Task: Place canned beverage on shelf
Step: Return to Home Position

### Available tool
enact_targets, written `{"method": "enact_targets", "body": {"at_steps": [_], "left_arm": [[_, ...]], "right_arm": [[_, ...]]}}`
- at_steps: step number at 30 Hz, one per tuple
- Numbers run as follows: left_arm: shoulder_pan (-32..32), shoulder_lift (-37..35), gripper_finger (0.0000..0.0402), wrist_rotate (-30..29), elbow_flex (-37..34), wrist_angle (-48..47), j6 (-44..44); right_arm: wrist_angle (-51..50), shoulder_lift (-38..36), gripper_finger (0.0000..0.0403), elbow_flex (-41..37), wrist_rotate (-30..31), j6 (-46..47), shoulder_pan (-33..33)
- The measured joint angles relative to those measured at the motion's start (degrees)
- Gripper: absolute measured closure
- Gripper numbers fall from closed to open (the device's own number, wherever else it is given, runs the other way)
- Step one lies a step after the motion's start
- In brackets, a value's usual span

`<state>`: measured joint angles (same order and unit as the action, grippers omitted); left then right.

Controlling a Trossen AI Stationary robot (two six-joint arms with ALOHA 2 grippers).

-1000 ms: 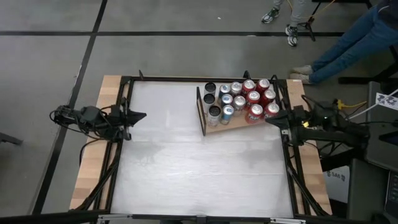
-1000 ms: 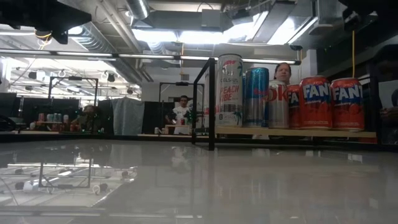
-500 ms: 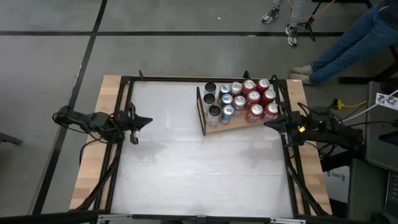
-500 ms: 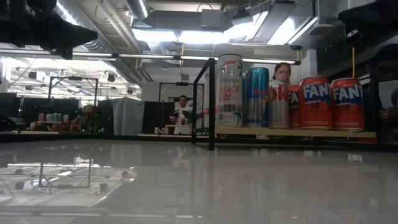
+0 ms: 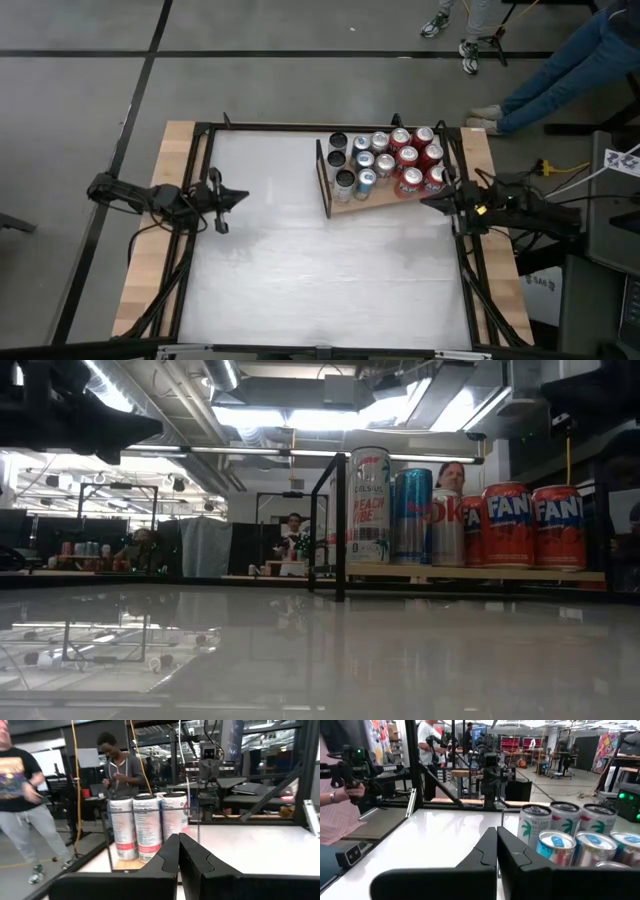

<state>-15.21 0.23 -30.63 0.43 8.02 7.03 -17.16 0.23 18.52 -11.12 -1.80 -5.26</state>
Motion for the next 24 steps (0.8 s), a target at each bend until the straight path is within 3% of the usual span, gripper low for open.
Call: {"method": "enact_targets", "body": {"at_steps": [10, 17, 24], "left_arm": [[7.8, 0.0, 0.0401, 0.3, 0.0, 1.1, 4.3], [15.0, 0.0, 0.0401, 9.2, 0.0, 0.0, 5.4], [20.6, 0.0, 0.0401, 11.8, 0.0, -1.4, 5.3]], "right_arm": [[6.4, 0.0, 0.0402, -6.0, 0.0, 0.3, 0.0], [7.5, 0.0, 0.0402, -9.5, 0.0, 0.0, 0.0], [15.9, 0.0, 0.0402, -14.7, 0.1, -0.1, 0.0]]}}
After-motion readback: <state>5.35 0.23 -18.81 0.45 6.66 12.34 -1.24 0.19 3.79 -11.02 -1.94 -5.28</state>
